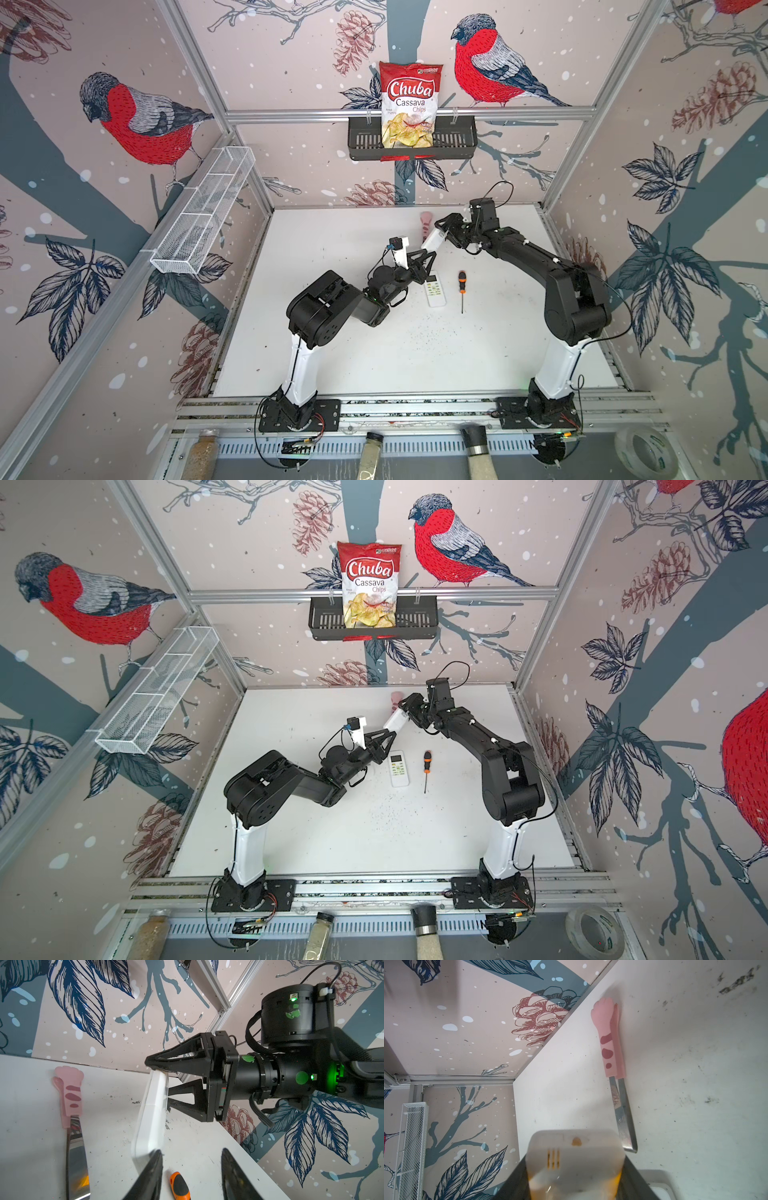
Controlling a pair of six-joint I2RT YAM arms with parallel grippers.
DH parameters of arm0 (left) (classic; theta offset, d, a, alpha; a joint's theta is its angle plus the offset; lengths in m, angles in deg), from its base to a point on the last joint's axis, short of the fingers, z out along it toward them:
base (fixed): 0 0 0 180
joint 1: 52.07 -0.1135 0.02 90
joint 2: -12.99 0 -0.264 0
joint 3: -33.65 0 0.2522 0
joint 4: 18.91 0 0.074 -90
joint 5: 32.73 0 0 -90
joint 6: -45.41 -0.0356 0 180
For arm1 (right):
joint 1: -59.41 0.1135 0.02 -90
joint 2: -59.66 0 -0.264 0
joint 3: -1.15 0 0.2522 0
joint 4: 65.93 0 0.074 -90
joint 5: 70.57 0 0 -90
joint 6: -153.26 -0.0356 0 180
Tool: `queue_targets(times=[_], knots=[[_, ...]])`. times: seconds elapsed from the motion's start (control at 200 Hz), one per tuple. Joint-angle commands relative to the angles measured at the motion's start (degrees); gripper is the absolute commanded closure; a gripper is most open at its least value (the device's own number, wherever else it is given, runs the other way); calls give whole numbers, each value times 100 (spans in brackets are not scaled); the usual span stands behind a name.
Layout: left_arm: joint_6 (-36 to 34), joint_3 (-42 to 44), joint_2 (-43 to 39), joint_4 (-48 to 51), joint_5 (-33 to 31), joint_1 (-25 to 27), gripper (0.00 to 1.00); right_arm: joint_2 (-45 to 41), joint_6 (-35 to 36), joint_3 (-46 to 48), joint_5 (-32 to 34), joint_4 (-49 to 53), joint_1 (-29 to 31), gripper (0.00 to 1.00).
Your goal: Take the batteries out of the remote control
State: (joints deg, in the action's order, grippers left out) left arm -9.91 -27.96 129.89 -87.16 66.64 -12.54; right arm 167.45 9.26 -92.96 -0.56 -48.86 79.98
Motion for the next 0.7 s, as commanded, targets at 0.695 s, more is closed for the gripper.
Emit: queue_targets(times=[0.695], knots=[[-75, -584, -19, 1445, -1239, 73, 52, -144, 62, 65, 21, -166, 148, 88]])
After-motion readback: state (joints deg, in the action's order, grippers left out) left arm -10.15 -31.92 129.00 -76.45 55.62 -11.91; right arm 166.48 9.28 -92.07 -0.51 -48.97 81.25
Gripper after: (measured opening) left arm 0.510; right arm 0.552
